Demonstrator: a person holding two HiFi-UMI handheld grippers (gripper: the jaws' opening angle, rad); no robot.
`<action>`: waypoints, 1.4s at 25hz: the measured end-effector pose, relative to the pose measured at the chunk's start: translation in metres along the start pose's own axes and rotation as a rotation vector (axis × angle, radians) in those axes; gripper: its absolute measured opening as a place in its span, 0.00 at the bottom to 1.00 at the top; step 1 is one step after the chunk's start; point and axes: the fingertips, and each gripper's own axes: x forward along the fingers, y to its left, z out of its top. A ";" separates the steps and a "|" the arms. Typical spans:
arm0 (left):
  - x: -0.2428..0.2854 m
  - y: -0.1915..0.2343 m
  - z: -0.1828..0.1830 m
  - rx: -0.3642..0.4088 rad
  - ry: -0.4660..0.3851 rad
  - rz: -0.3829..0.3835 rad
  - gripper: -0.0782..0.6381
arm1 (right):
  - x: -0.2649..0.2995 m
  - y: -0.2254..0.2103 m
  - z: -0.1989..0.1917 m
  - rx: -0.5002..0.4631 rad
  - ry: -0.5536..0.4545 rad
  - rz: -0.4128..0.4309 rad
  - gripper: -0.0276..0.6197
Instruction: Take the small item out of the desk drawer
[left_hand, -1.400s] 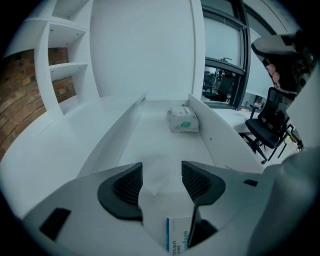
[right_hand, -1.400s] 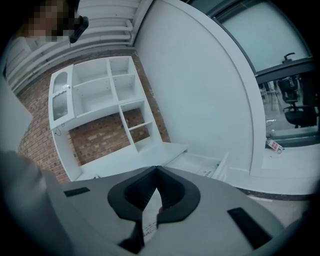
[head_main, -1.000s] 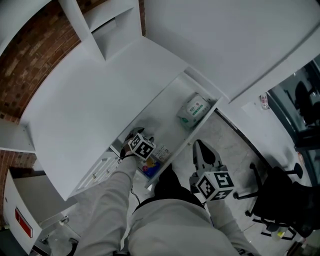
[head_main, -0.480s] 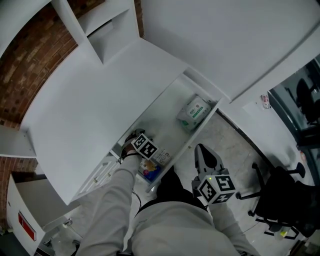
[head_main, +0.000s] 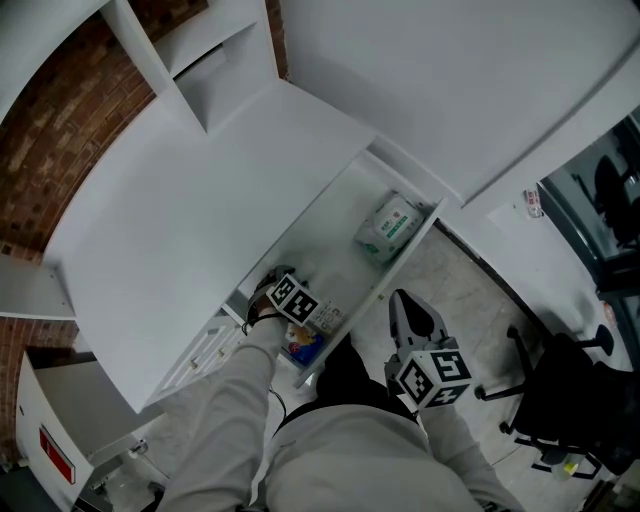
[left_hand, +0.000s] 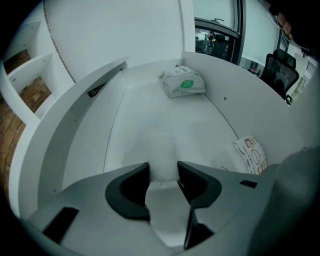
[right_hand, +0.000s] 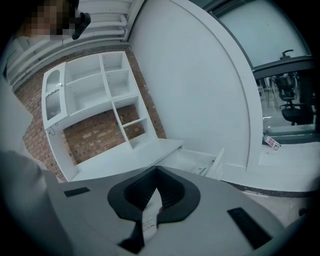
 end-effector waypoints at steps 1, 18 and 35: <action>-0.002 -0.001 0.000 -0.004 -0.006 -0.001 0.37 | 0.000 0.001 0.000 -0.001 0.000 0.002 0.09; -0.088 0.002 0.021 -0.124 -0.220 0.086 0.36 | -0.001 0.029 -0.011 -0.007 0.008 0.054 0.09; -0.207 0.035 0.034 -0.295 -0.505 0.206 0.36 | -0.005 0.061 -0.012 -0.064 -0.008 0.094 0.09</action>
